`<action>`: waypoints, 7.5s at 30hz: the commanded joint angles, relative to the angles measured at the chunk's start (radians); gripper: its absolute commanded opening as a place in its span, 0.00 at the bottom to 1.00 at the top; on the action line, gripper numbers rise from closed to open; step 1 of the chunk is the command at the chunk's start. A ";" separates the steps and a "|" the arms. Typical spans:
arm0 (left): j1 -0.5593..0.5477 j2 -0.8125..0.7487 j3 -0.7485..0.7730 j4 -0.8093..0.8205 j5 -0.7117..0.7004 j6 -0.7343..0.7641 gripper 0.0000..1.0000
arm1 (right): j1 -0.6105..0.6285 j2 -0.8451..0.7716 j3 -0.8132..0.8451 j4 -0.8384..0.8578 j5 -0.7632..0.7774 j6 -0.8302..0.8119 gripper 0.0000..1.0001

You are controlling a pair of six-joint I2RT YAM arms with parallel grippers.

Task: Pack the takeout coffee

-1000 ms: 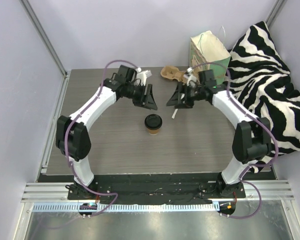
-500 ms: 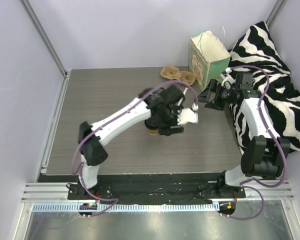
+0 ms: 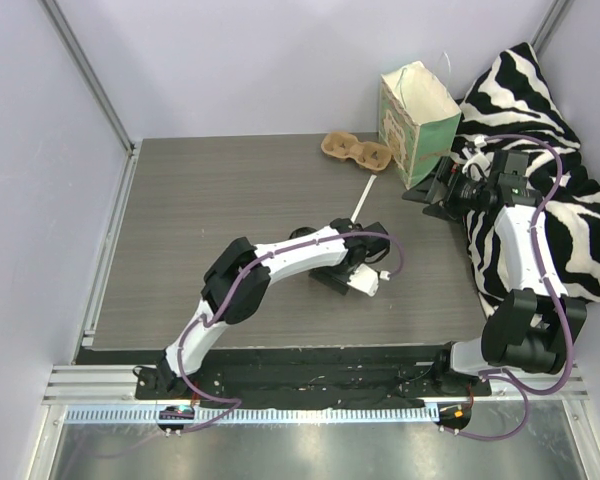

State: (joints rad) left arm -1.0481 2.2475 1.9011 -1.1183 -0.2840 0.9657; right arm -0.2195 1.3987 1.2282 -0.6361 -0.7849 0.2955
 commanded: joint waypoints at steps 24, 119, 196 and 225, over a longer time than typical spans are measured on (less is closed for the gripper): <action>0.217 -0.089 -0.413 0.287 -0.238 0.286 0.69 | -0.011 -0.004 -0.027 0.064 -0.068 0.048 1.00; 0.775 -0.772 -0.442 0.505 1.023 -0.832 0.78 | 0.462 0.973 0.984 0.121 0.855 -0.875 0.87; 1.016 -0.646 -0.498 0.295 0.845 -1.026 0.79 | 0.582 0.525 1.109 -0.349 0.375 -0.498 0.88; 0.978 -0.580 -0.459 0.290 0.867 -1.032 0.77 | 0.028 0.787 1.291 0.004 0.475 -0.384 0.72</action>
State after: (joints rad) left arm -0.0681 1.6821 1.4338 -0.8284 0.5838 -0.0700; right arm -0.1936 2.1735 2.4969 -0.6708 -0.3161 -0.0734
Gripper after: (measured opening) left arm 0.769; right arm 0.720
